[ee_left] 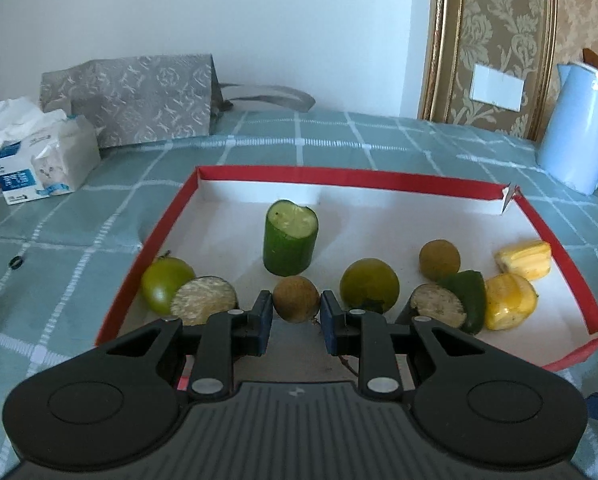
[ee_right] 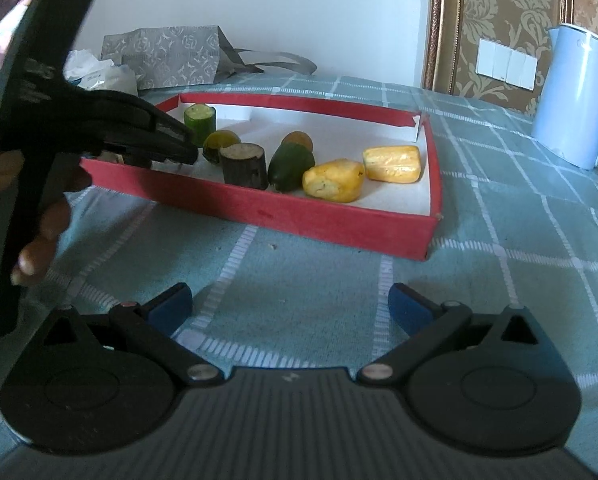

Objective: Organize fruits
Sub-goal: 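Carry the brown round fruit into the tray and open the left gripper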

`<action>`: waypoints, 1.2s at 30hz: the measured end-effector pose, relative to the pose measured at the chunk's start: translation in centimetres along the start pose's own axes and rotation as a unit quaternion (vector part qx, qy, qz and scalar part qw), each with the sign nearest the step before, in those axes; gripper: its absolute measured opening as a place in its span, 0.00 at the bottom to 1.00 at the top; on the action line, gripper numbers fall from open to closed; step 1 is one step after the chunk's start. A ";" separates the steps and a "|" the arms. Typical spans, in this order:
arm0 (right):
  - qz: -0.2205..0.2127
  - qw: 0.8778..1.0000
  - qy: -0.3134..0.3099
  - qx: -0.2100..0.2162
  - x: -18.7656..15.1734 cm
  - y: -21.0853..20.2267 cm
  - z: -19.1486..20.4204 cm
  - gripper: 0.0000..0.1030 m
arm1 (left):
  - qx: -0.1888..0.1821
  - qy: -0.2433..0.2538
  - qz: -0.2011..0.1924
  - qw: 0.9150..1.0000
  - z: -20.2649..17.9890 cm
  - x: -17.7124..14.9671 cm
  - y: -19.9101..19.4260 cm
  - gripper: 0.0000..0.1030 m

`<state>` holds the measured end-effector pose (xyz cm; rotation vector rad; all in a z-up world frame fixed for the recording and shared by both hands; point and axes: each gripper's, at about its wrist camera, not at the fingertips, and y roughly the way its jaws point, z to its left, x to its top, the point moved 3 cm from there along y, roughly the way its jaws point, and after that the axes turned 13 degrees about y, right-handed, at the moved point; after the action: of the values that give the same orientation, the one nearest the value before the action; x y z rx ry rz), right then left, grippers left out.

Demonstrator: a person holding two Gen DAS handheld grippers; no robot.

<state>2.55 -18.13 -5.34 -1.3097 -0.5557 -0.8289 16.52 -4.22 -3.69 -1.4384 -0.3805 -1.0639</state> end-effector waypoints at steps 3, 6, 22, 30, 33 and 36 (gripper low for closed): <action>0.000 1.000 -0.001 -0.001 0.0 0.0 0.0 1.00 | 0.009 0.016 -0.004 1.000 -0.5 0.4 0.4 0.24; 0.000 1.000 -0.001 0.000 0.0 0.0 0.0 1.00 | 0.015 0.027 -0.007 0.999 -1.1 0.8 0.9 0.24; 0.001 1.000 -0.001 0.000 0.0 0.0 -0.1 1.00 | 0.021 0.028 -0.016 0.999 -1.5 0.7 1.2 0.36; 0.001 1.000 -0.002 0.000 0.0 0.0 0.0 1.00 | 0.029 0.024 -0.013 0.999 -1.3 -0.2 -0.1 0.42; 0.001 1.000 -0.002 0.000 0.1 0.0 0.0 1.00 | 0.032 0.021 -0.015 0.999 -1.1 -0.7 -0.8 0.49; 0.000 1.000 0.002 0.000 0.1 -0.1 0.0 1.00 | 0.033 0.024 -0.028 0.999 -1.0 -1.1 -1.6 0.57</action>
<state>2.57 -18.14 -5.23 -1.3074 -0.5529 -0.8312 14.36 -4.44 -3.75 -1.3488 -0.4196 -1.1183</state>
